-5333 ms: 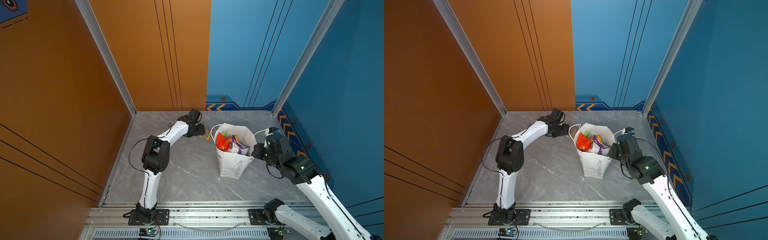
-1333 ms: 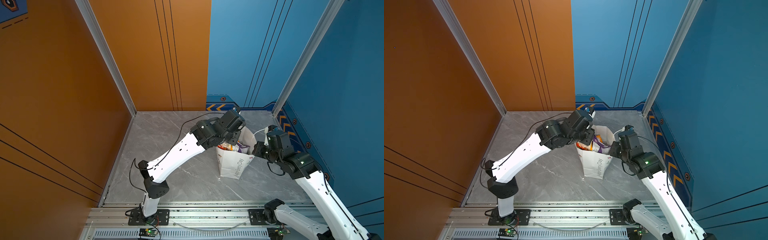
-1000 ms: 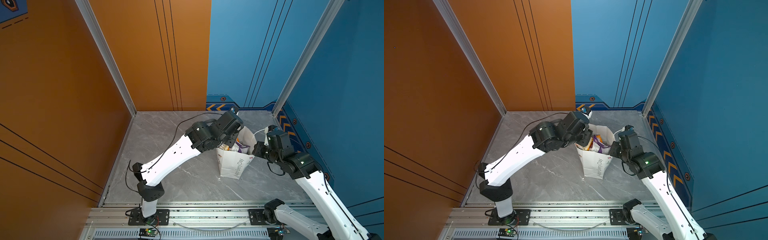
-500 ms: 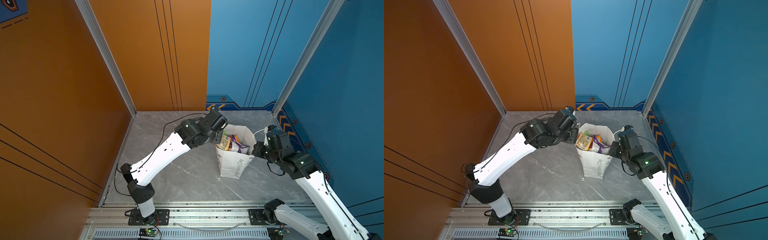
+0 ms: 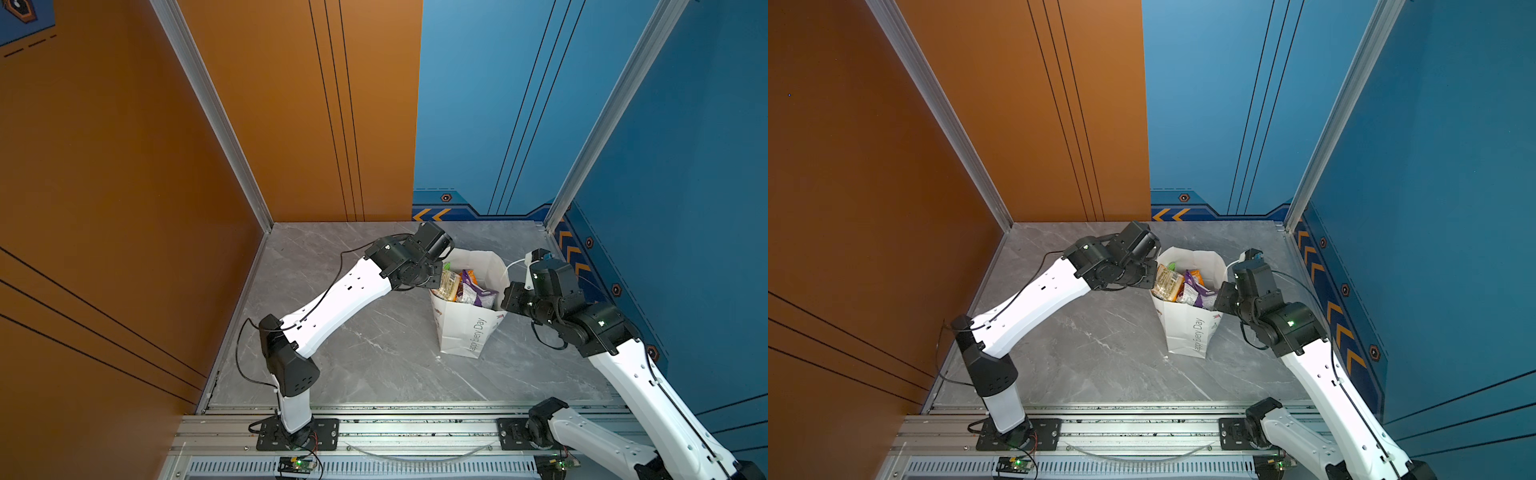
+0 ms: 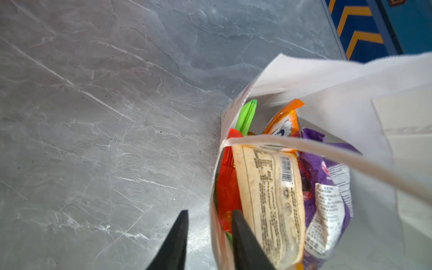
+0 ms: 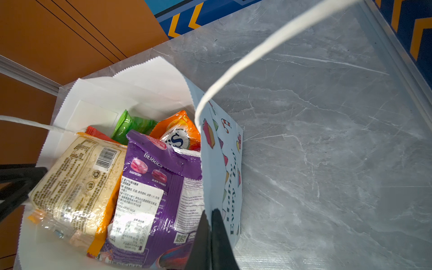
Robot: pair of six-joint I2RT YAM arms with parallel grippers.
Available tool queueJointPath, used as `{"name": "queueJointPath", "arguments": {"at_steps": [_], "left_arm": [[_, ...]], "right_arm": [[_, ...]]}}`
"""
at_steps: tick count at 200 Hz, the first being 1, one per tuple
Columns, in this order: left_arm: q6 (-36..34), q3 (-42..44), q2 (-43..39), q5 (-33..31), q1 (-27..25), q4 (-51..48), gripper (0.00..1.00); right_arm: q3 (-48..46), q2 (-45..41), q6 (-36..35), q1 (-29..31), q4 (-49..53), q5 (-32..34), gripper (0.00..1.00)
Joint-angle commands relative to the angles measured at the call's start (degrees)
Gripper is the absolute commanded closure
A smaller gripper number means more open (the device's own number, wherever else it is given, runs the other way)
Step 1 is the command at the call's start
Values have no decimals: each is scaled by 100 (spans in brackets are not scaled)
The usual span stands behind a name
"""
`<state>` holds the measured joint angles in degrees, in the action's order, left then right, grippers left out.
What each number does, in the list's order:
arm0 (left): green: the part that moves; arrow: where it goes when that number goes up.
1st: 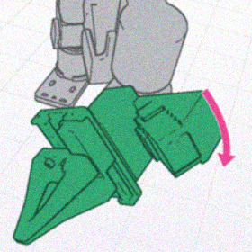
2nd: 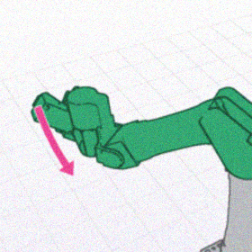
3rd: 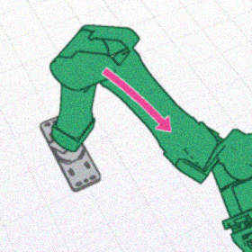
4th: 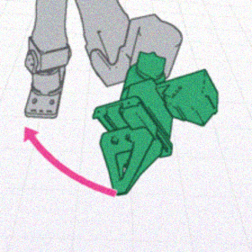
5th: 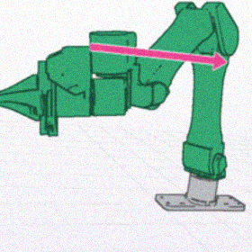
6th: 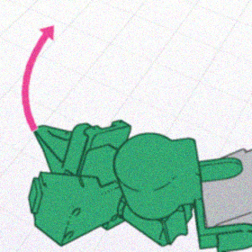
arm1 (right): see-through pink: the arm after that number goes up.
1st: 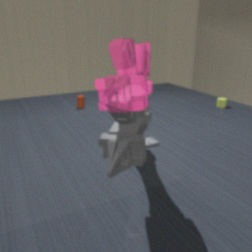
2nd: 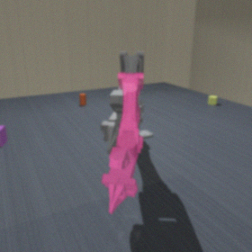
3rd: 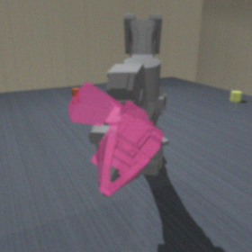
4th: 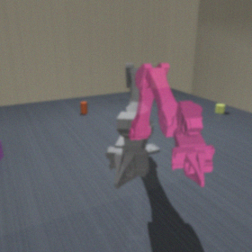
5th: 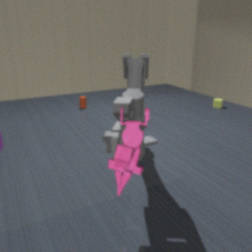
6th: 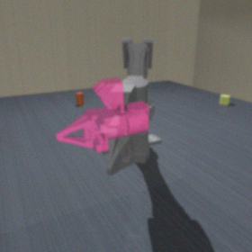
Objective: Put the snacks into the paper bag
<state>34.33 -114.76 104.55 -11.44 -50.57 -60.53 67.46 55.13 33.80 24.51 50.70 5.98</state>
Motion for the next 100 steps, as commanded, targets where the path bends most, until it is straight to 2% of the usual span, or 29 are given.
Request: {"name": "queueJointPath", "arguments": {"at_steps": [1, 50, 74, 100], "left_arm": [[54, -87, 180, 270, 26, 50, 77], [61, -812, 543, 542, -244, 157, 100], [181, -1092, 430, 323, -522, 388, 100], [334, -671, 32, 60, -772, 1035, 100]], "right_arm": [[205, 87, -130, 80, 19, -116, 100], [556, 585, -137, 258, 201, -79, 100], [943, 767, -199, 521, 346, 203, 100], [1243, 947, -251, 848, 509, 639, 100]]}}
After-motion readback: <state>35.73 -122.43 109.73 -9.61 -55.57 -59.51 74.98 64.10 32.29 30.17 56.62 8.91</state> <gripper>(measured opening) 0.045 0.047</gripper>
